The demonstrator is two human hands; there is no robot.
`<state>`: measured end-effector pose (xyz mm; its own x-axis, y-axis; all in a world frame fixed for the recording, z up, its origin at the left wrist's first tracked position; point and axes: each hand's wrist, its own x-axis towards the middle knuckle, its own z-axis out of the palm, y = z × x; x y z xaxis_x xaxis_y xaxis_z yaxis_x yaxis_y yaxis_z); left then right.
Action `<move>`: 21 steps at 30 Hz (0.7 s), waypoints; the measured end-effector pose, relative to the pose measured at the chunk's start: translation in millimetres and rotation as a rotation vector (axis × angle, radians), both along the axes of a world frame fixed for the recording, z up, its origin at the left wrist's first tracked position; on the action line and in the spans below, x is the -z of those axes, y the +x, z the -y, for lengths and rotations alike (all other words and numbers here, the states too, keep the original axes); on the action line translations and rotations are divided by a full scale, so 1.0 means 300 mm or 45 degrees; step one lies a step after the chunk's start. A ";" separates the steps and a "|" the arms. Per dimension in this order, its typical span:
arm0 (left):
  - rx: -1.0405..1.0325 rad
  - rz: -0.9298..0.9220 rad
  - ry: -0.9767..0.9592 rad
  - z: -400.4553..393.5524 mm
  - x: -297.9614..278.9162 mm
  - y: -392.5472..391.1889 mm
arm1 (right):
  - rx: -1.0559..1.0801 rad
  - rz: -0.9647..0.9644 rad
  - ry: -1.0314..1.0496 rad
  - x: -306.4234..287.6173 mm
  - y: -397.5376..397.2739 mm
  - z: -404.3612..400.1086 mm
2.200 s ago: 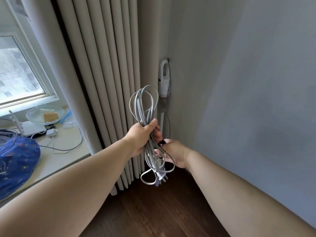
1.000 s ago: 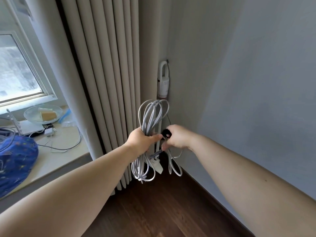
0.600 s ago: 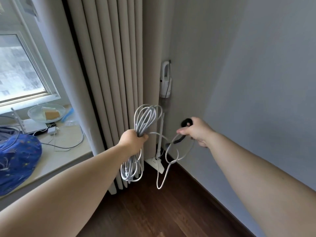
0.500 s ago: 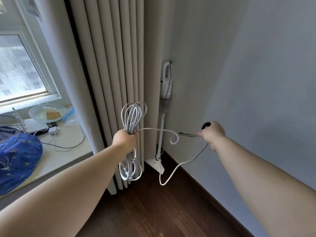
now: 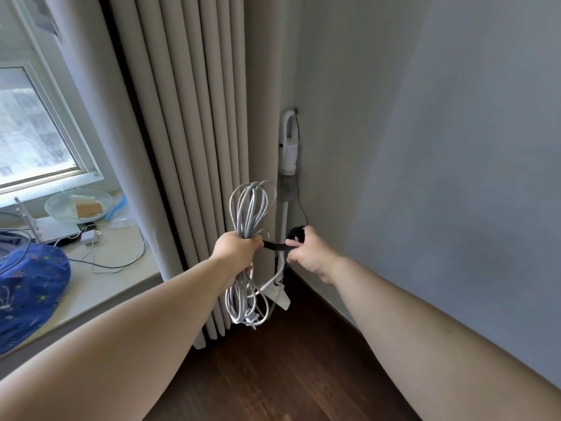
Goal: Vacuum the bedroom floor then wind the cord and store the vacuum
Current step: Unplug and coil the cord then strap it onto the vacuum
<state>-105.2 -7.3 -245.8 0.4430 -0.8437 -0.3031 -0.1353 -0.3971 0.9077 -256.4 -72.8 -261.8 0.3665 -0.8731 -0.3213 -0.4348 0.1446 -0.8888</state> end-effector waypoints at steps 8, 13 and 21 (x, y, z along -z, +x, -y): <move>0.268 -0.378 -0.128 -0.038 -0.065 0.004 | 0.179 -0.030 -0.058 0.040 -0.006 0.043; 0.305 -0.496 -0.167 -0.051 -0.092 0.034 | 0.319 -0.110 -0.022 0.030 -0.056 0.073; 0.336 -0.403 -0.077 -0.037 -0.102 0.039 | 0.466 0.138 0.046 -0.016 -0.037 0.066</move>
